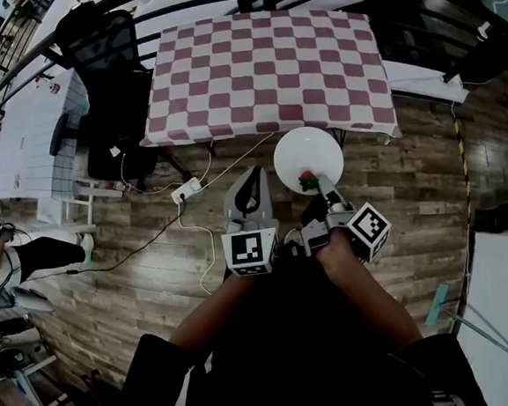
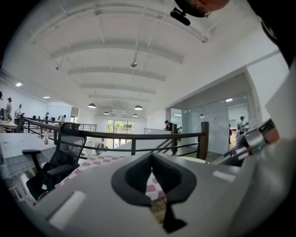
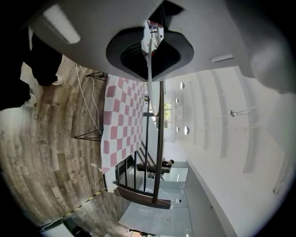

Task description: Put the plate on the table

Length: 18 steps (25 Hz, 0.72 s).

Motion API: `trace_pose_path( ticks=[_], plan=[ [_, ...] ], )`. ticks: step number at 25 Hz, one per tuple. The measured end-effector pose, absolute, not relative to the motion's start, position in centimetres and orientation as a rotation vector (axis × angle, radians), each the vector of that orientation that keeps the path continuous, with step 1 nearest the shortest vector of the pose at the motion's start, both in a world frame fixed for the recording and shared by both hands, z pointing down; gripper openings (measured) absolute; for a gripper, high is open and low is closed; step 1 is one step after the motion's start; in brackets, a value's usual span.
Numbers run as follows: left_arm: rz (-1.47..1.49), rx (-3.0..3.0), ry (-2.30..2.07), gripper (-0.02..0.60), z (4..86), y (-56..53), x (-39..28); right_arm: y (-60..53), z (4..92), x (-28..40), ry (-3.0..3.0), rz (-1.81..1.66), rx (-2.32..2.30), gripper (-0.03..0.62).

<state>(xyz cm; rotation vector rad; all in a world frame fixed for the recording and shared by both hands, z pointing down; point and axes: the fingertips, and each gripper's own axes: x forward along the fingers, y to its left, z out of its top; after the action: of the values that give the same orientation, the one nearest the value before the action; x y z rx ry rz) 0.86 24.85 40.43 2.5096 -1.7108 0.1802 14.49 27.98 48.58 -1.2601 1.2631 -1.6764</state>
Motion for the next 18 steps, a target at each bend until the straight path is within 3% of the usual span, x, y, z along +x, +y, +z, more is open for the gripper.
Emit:
trace_pose_path(
  ticks=[18],
  plan=[
    [0.155,2.527,-1.688,0.009,41.6,17.8,1.3,21.5,49.3,15.7,1.276,-1.641,-1.271,0.020]
  ],
)
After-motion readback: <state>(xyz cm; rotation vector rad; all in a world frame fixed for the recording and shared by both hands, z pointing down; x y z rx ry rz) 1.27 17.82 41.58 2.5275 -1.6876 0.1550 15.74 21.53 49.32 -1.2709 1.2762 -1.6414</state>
